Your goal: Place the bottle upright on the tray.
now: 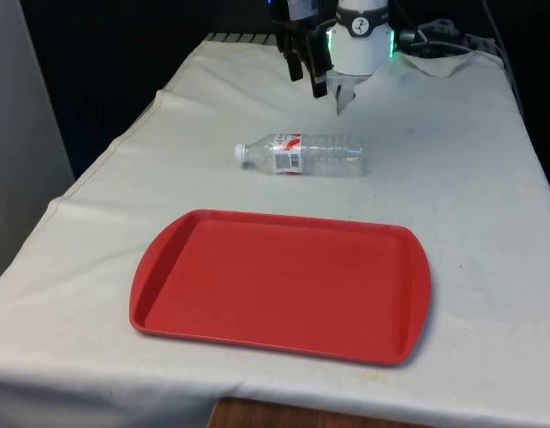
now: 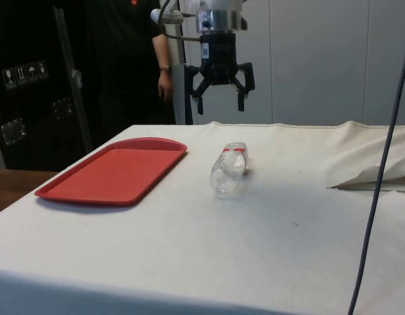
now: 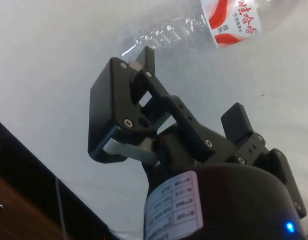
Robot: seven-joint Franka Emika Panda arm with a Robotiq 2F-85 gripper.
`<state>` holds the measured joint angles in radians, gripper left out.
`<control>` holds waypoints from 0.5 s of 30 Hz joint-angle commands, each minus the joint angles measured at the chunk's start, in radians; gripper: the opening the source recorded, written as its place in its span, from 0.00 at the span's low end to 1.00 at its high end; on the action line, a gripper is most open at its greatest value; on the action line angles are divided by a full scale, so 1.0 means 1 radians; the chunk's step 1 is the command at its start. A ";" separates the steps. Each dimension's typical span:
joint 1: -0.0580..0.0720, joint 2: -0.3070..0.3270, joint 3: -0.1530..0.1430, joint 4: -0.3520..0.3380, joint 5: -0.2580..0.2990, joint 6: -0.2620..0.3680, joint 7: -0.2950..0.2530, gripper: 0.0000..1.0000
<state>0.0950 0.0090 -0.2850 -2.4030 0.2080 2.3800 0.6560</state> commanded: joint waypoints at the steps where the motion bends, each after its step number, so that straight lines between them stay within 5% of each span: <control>1: 0.001 0.003 0.001 -0.004 0.020 0.016 0.005 1.00; 15: 0.000 0.022 0.000 -0.010 0.070 0.032 0.027 1.00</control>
<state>0.0950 0.0300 -0.2860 -2.4100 0.2620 2.3980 0.6850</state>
